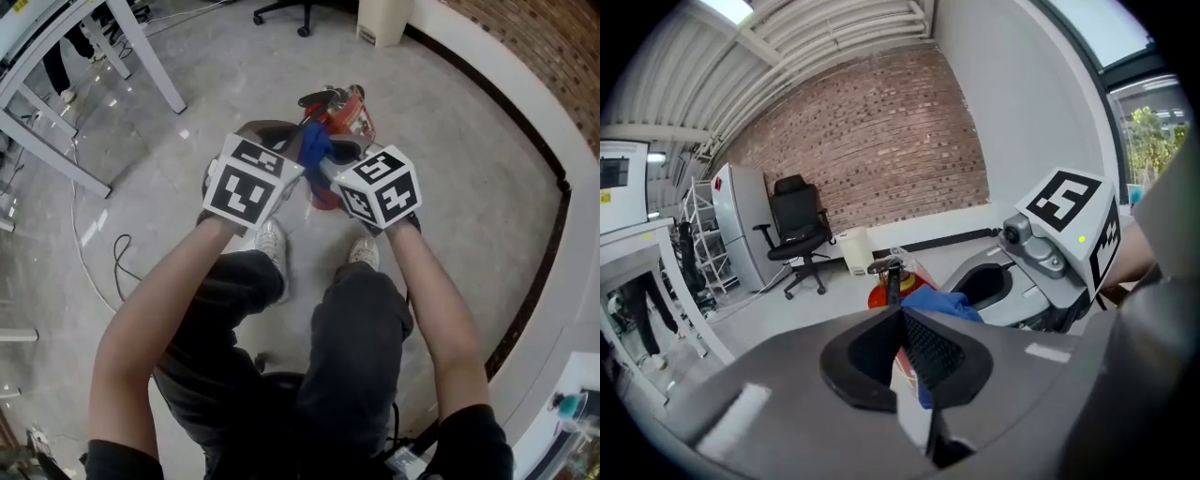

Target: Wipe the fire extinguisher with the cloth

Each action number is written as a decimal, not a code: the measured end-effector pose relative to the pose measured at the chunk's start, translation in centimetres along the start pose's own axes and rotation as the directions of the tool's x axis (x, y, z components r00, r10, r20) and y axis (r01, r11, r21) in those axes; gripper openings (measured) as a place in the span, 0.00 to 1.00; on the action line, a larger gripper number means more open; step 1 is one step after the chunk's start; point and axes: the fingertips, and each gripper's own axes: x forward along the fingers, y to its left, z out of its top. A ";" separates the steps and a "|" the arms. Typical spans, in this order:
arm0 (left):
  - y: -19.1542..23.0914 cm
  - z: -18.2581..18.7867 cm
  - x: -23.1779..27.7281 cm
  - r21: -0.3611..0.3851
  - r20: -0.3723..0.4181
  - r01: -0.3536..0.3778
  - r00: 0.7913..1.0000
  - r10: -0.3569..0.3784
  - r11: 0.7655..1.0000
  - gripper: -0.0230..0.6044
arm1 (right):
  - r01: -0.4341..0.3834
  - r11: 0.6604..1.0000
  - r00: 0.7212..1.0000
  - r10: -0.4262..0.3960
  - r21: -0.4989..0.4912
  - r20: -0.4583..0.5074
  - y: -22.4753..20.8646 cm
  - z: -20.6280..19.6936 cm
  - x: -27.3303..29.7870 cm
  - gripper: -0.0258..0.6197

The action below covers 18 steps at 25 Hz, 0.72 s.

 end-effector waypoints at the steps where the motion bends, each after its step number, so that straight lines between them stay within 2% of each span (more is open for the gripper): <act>1: 0.3 -0.5 -0.1 -0.015 -0.013 0.001 1.000 -0.001 1.000 0.04 | -0.019 1.000 1.000 0.019 -0.004 -0.013 0.5 -0.4 0.3 0.11; 3: 0.2 -1.6 0.0 -0.043 -0.041 0.017 0.999 -0.019 0.999 0.04 | -0.036 0.999 0.999 0.035 -0.016 -0.034 1.2 -1.3 0.7 0.11; 10: -0.7 -2.7 2.5 -0.083 -0.084 0.042 0.995 -0.050 0.996 0.04 | 0.111 0.993 0.994 -0.112 -0.032 -0.013 -3.8 -0.8 0.2 0.11; 18: -3.4 -4.1 4.3 -0.069 -0.133 0.084 0.987 -0.092 0.994 0.04 | 0.183 0.979 0.979 -0.190 0.086 0.078 -7.8 -0.9 -2.5 0.11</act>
